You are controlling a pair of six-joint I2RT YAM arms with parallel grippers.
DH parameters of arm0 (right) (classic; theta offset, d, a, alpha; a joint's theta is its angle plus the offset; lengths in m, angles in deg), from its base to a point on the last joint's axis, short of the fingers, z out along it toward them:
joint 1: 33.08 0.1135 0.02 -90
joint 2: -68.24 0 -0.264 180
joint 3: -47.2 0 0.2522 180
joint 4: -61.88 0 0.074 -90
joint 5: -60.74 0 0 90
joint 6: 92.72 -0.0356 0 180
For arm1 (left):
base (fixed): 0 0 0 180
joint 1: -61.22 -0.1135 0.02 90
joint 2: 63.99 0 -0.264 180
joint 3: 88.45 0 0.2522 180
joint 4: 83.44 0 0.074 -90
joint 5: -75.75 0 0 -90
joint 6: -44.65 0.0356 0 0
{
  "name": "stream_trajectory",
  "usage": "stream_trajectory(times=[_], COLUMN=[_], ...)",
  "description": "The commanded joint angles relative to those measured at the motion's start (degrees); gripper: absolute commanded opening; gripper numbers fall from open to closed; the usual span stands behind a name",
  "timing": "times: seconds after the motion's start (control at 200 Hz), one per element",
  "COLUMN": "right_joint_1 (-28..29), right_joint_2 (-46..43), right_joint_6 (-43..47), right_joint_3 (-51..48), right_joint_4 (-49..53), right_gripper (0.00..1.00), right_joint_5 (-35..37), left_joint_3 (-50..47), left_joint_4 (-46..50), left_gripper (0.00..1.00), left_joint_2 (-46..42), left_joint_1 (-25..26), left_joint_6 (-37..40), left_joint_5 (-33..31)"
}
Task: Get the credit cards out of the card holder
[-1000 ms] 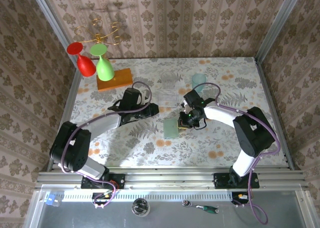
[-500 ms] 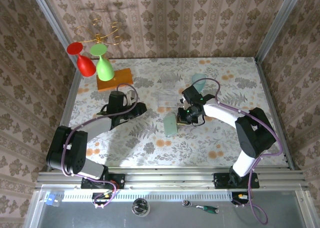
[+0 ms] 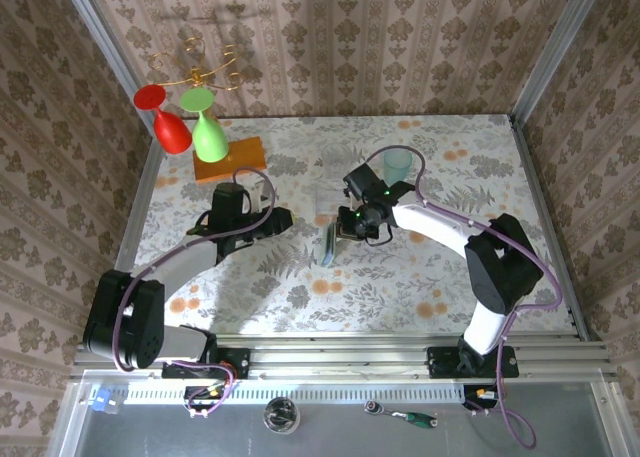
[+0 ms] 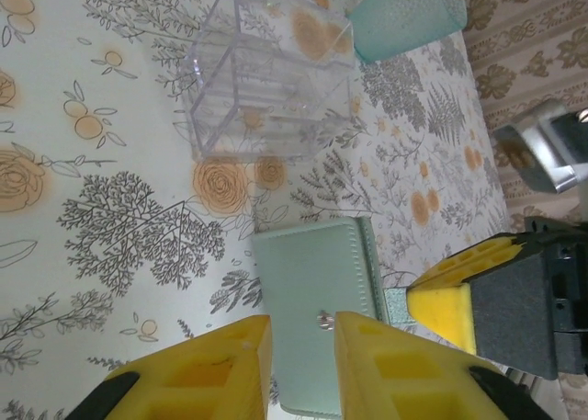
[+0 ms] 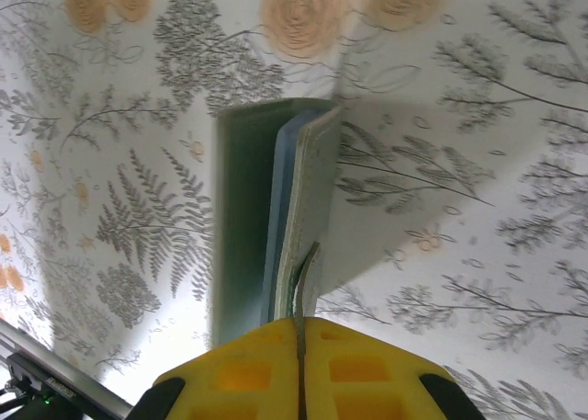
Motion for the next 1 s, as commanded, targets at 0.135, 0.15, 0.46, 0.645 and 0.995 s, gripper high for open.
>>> stream_trajectory(times=[0.135, 0.15, 0.46, 0.645, 0.995], right_joint_1=[2.02, 2.02, 1.2, -0.41, -4.07], right_joint_2=[1.59, 1.37, -0.51, -1.7, -1.64], right_joint_6=[-2.51, -2.42, 0.41, 1.46, 4.98], right_joint_3=[3.67, 3.54, 4.0, 2.31, -0.17], right_joint_4=[2.39, 2.55, 6.4, 6.36, 7.67], right_gripper=[0.07, 0.07, 0.07, 0.08, 0.08], right_joint_5=[2.98, 3.09, 5.2, 5.22, 5.4], left_joint_3=[1.31, 1.35, 3.22, 4.89, 5.66], left_joint_4=[2.72, 2.59, 1.49, 2.44, 3.21], left_gripper=[0.26, 0.26, 0.23, 0.14, 0.05], left_joint_2=[0.84, 1.13, 6.49, 9.51, 14.48], left_joint_1=[-0.19, -0.14, 1.55, 4.09, 5.17], left_joint_6=[3.28, 3.26, 2.38, 1.88, 0.21], left_joint_5=[1.94, 2.05, 2.08, 0.84, -0.45])
